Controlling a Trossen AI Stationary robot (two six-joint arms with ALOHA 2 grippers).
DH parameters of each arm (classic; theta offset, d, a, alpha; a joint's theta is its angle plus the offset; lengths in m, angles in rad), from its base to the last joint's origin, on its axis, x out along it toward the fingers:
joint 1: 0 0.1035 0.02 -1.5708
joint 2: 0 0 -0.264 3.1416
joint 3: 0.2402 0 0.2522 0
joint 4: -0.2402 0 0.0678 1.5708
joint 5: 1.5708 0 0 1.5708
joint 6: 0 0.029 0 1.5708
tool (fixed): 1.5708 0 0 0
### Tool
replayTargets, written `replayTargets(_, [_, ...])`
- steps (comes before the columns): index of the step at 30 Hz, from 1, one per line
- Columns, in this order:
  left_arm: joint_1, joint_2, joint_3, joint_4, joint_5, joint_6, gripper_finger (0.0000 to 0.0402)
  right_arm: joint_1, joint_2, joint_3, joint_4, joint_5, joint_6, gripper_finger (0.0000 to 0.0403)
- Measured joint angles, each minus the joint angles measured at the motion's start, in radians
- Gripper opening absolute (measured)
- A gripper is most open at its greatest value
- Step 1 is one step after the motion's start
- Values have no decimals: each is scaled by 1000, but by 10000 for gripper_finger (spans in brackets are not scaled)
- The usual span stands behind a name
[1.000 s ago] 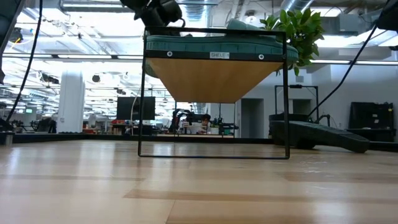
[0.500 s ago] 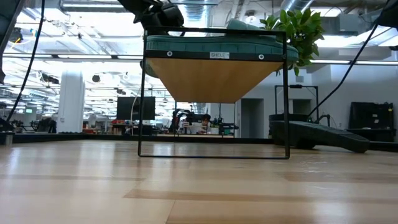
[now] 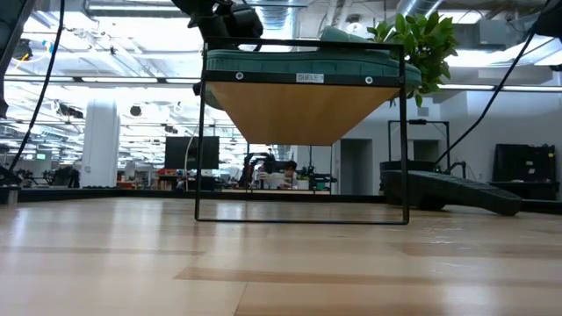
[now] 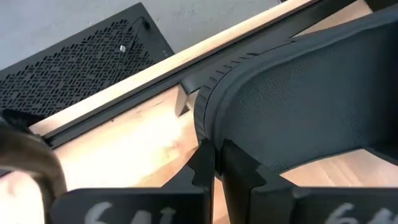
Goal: Pick and place slides into the shelf
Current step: Put the left black slipper on the shelf
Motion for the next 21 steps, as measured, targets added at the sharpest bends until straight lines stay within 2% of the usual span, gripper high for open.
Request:
replayTargets(14, [-8,0,1,-36,1,-13,0,0,0,0,3,-3,0,255])
replayTargets(21, [-9,0,1,-37,-7,5,21,0,0,0,3,-3,0,255])
